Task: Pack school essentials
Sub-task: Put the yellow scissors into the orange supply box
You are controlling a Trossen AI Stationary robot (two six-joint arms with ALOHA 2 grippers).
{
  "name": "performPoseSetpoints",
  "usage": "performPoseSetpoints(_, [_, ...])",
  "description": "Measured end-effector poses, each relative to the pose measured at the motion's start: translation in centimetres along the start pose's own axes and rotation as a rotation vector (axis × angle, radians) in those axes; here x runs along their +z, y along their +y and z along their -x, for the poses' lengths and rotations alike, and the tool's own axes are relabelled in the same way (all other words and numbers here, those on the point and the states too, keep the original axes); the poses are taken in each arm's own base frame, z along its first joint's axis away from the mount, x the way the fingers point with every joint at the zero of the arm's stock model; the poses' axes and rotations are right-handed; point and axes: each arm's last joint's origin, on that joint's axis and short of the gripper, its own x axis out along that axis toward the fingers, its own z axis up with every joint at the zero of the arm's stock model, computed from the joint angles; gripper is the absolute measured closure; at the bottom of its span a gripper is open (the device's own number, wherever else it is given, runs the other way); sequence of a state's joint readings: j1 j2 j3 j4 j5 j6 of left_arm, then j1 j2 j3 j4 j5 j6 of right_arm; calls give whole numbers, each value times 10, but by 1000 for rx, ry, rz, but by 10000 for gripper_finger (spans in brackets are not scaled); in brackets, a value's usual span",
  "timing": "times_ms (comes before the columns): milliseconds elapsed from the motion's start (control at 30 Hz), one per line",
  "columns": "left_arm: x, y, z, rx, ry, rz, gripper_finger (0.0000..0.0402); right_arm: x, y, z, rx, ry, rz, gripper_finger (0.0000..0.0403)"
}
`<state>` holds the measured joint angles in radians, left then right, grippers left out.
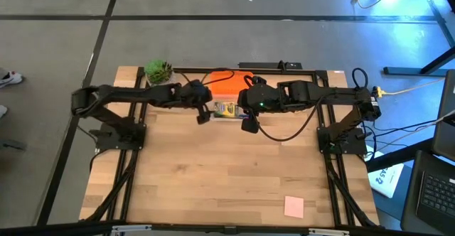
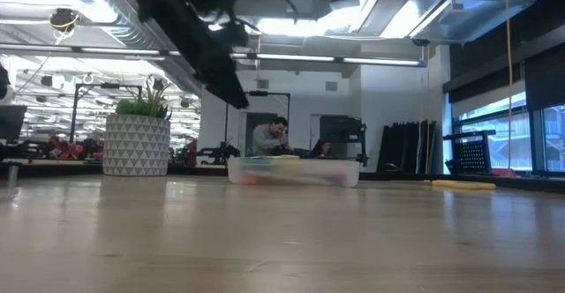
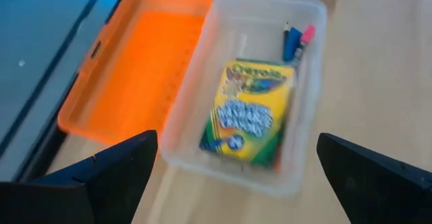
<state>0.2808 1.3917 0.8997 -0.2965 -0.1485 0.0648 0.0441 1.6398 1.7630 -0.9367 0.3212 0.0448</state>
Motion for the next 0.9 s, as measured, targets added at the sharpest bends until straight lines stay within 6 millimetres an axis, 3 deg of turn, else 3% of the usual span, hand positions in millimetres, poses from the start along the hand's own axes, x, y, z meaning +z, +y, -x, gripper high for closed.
performPoseSetpoints(200, [-2,-11,43,-46,-15,44,2,0,0,0,0,-1,0,372])
performPoseSetpoints(400, [-4,-27,73,-110,-58,48,2,0,0,0,0,-4,-1,372])
performPoseSetpoints(467, [-5,-33,80,-122,-68,56,2,1,0,0,8,-8,-18,372])
performPoseSetpoints(667, [-9,-50,95,-174,-79,58,1,-1,2,0,52,18,-323,372])
performPoseSetpoints(900, [-11,-61,100,-148,-90,45,1,-15,-1,0,37,165,-332,372])
